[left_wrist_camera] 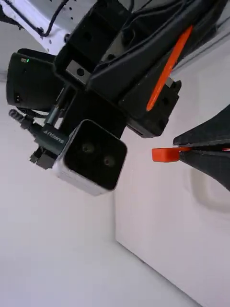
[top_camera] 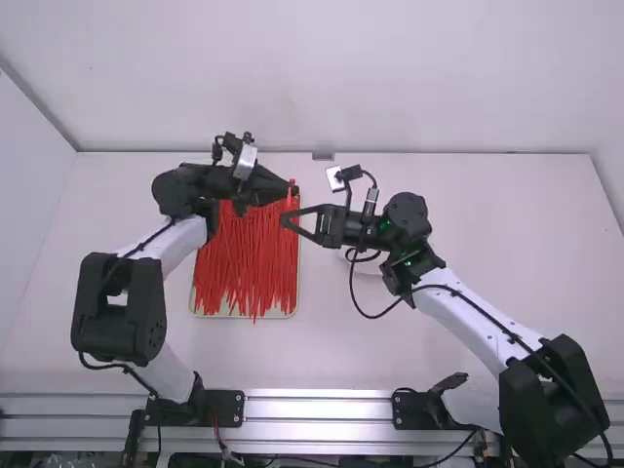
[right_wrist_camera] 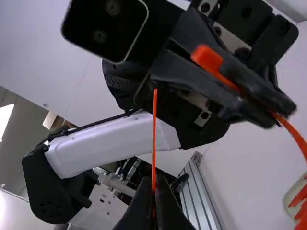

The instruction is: Fasten the cable tie

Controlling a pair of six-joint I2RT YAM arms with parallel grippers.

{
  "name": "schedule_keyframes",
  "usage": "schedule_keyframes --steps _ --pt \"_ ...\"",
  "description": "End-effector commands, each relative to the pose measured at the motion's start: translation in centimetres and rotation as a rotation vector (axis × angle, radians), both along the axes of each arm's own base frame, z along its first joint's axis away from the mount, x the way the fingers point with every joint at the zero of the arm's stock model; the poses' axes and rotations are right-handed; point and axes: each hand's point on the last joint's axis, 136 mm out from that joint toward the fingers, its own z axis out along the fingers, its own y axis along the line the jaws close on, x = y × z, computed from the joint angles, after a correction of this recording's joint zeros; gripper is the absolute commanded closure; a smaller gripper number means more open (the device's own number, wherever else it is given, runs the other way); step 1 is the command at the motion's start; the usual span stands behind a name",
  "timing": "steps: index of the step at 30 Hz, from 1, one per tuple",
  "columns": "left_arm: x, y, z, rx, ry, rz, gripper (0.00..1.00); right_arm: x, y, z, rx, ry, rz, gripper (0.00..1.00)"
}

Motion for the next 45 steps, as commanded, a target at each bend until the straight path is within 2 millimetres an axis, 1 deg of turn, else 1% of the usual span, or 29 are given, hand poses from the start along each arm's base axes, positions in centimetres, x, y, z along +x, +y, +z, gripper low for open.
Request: schedule_keyframes --steps 1,7,17,18,19,23,27,39,45 --pt "-0.4 -0.1 -0.1 -0.006 -0.078 -0.003 0.99 -0.2 -0.2 0.5 0.008 -0.012 -0.001 1.00" --pt "-0.4 -0.1 0.1 -0.009 -0.120 -0.002 0.99 -0.1 -0.1 -0.1 -0.011 0.012 -0.006 1.00" --pt "-0.5 0.1 0.4 -0.014 -0.207 0.006 0.99 0.0 -0.2 -0.2 -0.014 0.016 -0.012 1.00" --pt "-0.4 0.2 0.4 -0.015 -0.206 0.009 0.97 0.0 -0.2 -0.2 -0.014 0.016 -0.012 1.00" --pt "-0.4 0.2 0.4 -0.015 -0.206 0.009 0.99 0.0 -0.2 -0.2 -0.014 0.015 -0.012 1.00" --pt "-0.7 0.0 0.6 -0.017 -0.221 0.002 0.99 0.1 -0.2 -0.2 -0.014 0.008 -0.017 1.00" --pt "-0.5 0.2 0.8 -0.024 -0.223 0.016 0.99 0.2 -0.3 -0.2 -0.015 0.009 -0.019 1.00" --pt "-0.7 0.3 1.5 -0.031 -0.241 0.027 0.99 0.4 -0.3 -0.7 -0.031 0.016 -0.025 1.00" --pt "-0.7 0.3 1.5 -0.030 -0.241 0.026 0.99 0.4 -0.3 -0.7 -0.031 0.016 -0.025 1.00"
